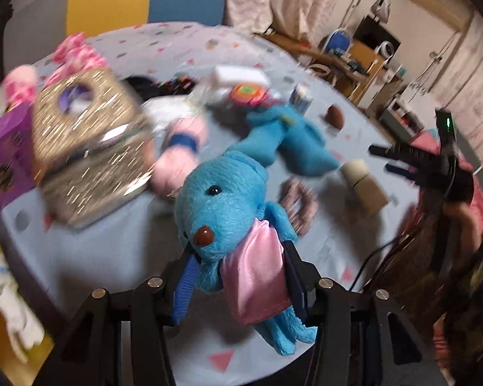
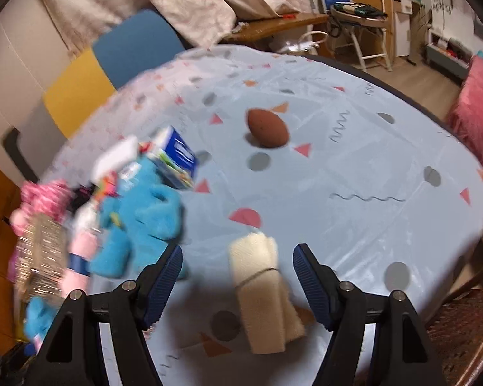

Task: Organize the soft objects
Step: 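Grasp the blue teddy bear with the left gripper while the right gripper grasps the beige bandage roll, then carry the blue teddy bear with the left gripper and release it in the gold tray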

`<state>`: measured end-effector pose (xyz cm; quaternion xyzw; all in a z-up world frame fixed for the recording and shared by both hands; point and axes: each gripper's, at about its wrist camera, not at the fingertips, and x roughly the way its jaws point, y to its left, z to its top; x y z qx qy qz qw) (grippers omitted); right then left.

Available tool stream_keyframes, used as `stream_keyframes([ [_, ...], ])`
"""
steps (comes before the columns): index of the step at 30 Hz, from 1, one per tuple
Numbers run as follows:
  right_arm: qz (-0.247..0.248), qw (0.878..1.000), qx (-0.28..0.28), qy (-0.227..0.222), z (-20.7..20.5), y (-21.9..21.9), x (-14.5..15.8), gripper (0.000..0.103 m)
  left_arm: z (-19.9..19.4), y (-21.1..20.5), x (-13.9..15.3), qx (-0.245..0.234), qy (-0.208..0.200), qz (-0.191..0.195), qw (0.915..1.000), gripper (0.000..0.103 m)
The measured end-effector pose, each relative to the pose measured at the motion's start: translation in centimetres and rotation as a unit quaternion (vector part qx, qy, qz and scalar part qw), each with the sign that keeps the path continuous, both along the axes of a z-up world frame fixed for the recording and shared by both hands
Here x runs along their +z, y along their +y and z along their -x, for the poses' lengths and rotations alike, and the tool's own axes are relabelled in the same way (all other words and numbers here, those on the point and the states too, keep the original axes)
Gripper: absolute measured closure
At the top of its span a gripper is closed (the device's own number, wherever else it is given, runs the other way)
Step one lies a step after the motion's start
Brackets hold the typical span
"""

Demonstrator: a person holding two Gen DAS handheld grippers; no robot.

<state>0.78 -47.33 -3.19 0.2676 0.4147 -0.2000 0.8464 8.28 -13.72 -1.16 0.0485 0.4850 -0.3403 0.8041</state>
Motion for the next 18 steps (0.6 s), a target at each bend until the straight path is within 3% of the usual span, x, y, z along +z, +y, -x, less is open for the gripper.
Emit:
stream_keyframes([
  [5,0.026,0.995,0.027,0.089,-1.9,1.2,-2.4,0.03,0.6,1.7,-2.5,0.018,-0.001,-0.032,0.9993,0.041],
  [6,0.039,0.992,0.037,0.113,-2.3,1.7,-2.9,0.034,0.6,1.7,-3.2,0.023,-0.003,-0.037,0.999,0.039],
  [7,0.055,0.987,0.047,0.141,-2.8,2.3,-3.6,0.062,0.5,1.6,-3.8,0.025,-0.001,-0.043,0.9988,0.035],
  [9,0.075,0.98,0.06,0.173,-3.2,3.1,-4.6,0.064,0.3,1.5,-4.8,0.032,0.002,-0.039,0.9987,0.031],
  [12,0.088,0.977,0.073,0.179,-3.2,3.6,-4.8,0.064,0.0,1.4,-6.1,0.043,0.022,-0.03,0.9984,0.032],
  [14,0.077,0.976,0.073,0.191,-3.2,3.5,-5.3,0.063,-0.2,1.6,-6.9,0.054,0.033,-0.017,0.9979,0.045],
  [15,0.073,0.977,0.071,0.19,-3.0,3.4,-5.3,0.063,0.1,1.7,-6.8,0.056,0.018,-0.019,0.9981,0.059],
  [18,0.067,0.977,0.069,0.188,-2.7,3.2,-5.4,0.063,0.4,2.0,-6.7,0.059,0.001,-0.027,0.9979,0.065],
])
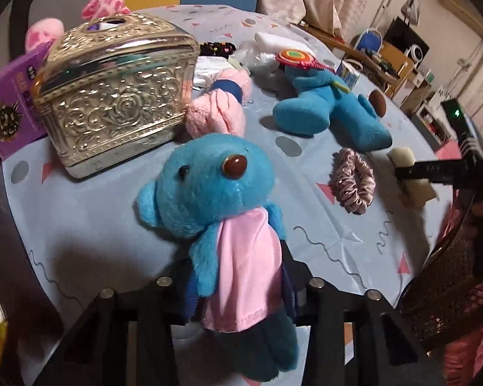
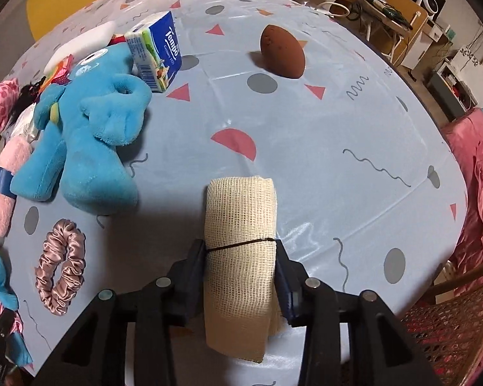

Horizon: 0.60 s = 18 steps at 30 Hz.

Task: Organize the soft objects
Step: 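Carry the blue teddy bear with the left gripper and release it in the gold tray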

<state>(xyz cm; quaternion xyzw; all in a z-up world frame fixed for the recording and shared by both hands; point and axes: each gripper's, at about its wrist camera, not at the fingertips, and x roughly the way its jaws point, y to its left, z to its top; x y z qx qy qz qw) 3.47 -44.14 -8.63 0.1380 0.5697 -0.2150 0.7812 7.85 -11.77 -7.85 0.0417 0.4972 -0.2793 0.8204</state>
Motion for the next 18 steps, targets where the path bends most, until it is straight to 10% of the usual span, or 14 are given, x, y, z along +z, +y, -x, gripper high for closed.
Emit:
stream_keyframes([
  [9,0.037,0.999,0.027,0.005,-0.4,1.1,-0.2,0.063,1.5,2.5,4.0,0.024,-0.04,0.058,0.9972,0.067],
  [18,0.057,0.998,0.037,0.007,-0.7,1.9,-0.1,0.063,1.2,11.9,11.2,0.132,-0.09,0.145,0.9763,0.067],
])
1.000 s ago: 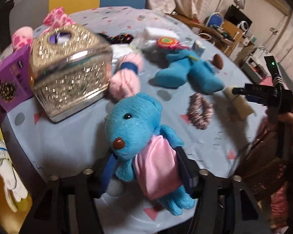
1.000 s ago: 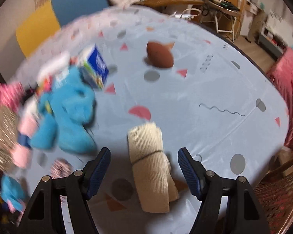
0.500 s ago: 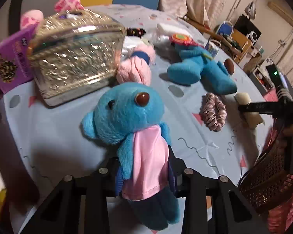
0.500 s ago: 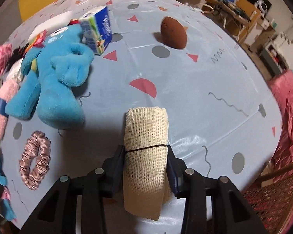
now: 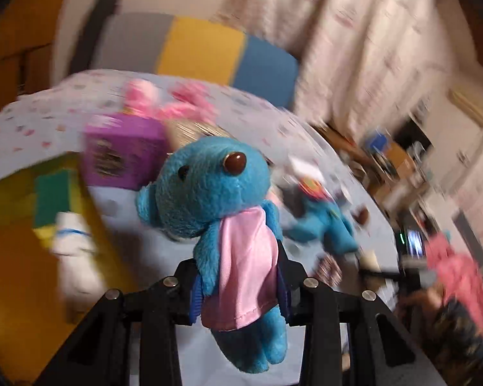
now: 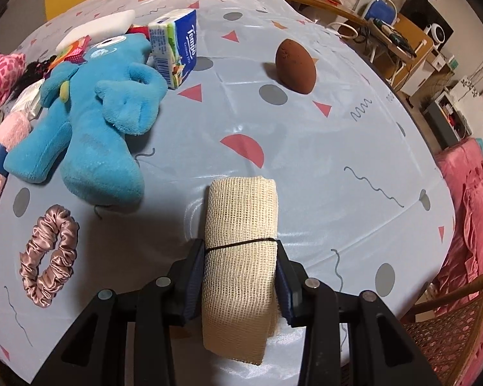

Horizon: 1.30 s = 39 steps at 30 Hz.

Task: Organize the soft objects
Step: 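Carry the blue teddy bear with the left gripper and release it in the gold tray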

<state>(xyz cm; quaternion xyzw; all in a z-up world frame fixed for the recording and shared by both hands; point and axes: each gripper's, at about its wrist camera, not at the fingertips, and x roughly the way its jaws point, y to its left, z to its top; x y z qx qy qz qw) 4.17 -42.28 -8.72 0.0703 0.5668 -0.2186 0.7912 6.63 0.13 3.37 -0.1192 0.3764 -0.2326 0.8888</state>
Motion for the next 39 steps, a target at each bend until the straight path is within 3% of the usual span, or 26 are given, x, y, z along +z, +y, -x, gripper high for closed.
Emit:
stream_keyframes([
  [4,0.006,1.0,0.003,0.0,0.0,0.2,0.1,0.063,-1.2,6.0,0.6,0.087,0.01,0.001,0.9961,0.067],
  [9,0.011,1.0,0.006,0.0,0.1,0.6,0.1,0.063,-3.3,13.9,-1.8,0.197,0.067,0.001,0.9782,0.067],
  [12,0.013,1.0,0.007,-0.001,0.2,0.8,0.2,0.063,-5.0,17.2,-4.1,0.235,0.112,0.011,0.9654,0.067],
  [16,0.013,1.0,0.007,-0.001,0.3,1.0,0.3,0.063,-7.4,19.7,-6.3,0.261,0.15,-0.002,0.9537,0.066],
  [22,0.013,1.0,0.008,-0.001,0.3,1.0,0.3,0.063,-10.8,21.2,-9.3,0.271,0.186,-0.039,0.9436,0.061],
  [23,0.013,1.0,0.008,-0.001,0.3,0.9,0.3,0.063,-11.3,21.1,-9.8,0.265,0.191,-0.041,0.9442,0.059],
  [25,0.013,1.0,0.008,-0.001,0.3,1.0,0.3,0.063,-12.2,21.0,-10.4,0.264,0.198,-0.043,0.943,0.044],
  [27,0.014,1.0,0.009,0.0,0.3,1.0,0.2,0.063,-12.7,20.6,-10.4,0.25,0.194,-0.051,0.9471,0.044],
  [30,0.016,1.0,0.011,0.001,0.3,1.1,0.3,0.063,-12.1,20.4,-9.0,0.273,0.16,-0.079,0.9452,0.03],
  [36,0.019,1.0,0.013,0.001,0.2,1.3,0.3,0.063,-9.1,19.7,-6.4,0.301,0.11,-0.105,0.9414,0.029],
  [39,0.022,1.0,0.015,0.001,0.3,1.5,0.3,0.063,-6.7,18.4,-5.2,0.298,0.082,-0.099,0.9459,0.027],
])
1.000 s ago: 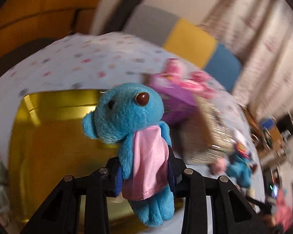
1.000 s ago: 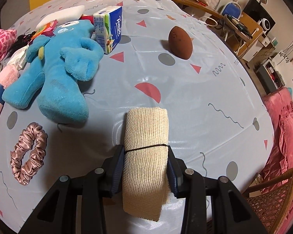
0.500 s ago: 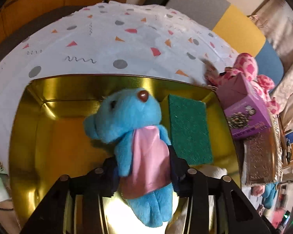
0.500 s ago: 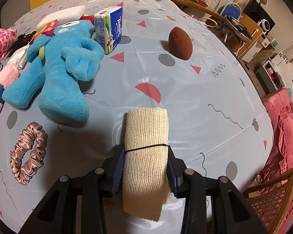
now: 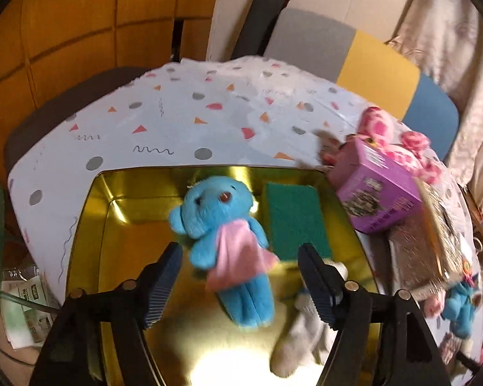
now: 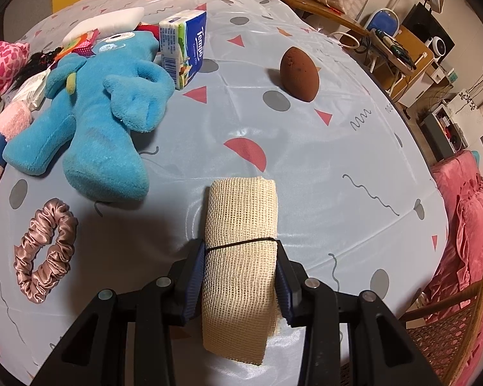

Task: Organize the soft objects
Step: 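Carry the blue teddy bear with the left gripper and release it in the gold tray, then carry the beige bandage roll with the right gripper and release it in the gold tray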

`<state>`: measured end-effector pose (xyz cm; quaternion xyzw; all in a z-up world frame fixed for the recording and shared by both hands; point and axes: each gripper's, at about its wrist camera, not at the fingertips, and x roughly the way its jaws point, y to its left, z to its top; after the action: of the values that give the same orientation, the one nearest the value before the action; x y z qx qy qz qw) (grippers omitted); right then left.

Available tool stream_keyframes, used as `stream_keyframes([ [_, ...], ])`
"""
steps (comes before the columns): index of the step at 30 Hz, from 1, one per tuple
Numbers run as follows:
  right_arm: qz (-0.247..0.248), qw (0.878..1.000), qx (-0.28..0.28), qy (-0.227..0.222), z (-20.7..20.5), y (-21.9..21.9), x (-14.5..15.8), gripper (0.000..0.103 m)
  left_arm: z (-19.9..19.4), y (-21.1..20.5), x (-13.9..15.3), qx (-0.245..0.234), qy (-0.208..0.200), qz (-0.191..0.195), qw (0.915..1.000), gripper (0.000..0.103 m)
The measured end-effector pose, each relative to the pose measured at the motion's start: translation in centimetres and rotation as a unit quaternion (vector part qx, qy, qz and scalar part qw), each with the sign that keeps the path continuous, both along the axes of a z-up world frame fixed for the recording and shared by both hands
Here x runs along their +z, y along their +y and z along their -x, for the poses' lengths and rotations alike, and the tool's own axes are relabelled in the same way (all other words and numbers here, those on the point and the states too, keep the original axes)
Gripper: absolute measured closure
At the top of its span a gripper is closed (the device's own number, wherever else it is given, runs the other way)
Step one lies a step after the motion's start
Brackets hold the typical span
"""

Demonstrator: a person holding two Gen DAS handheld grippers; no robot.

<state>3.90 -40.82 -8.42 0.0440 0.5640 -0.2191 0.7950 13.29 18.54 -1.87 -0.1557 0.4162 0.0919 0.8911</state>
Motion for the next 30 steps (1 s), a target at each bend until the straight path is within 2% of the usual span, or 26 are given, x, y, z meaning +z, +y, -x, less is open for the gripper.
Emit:
stream_keyframes([
  [6,0.005,1.0,0.004,0.0,0.1,0.3,0.2,0.064,4.5,-3.5,1.7,-0.025,-0.033,-0.012,0.9991,0.02],
  [9,0.006,1.0,0.005,0.0,0.1,0.3,0.2,0.064,6.1,-5.2,2.4,-0.038,-0.049,-0.025,0.9978,0.008],
  [15,0.006,1.0,0.006,0.0,0.1,0.3,0.3,0.064,7.7,-7.2,3.3,-0.051,-0.073,-0.038,0.9953,0.006],
  [22,-0.003,1.0,-0.008,-0.006,0.3,-0.2,0.6,0.064,8.5,-7.8,2.9,-0.057,-0.07,-0.043,0.995,0.005],
  [26,-0.016,0.999,-0.033,-0.04,1.1,-0.8,2.0,0.064,8.9,-7.4,2.8,-0.056,-0.07,-0.043,0.995,0.005],
  [30,-0.017,0.996,-0.027,-0.082,1.8,0.0,4.1,0.064,8.9,-6.9,2.6,-0.054,-0.068,-0.04,0.9955,0.005],
])
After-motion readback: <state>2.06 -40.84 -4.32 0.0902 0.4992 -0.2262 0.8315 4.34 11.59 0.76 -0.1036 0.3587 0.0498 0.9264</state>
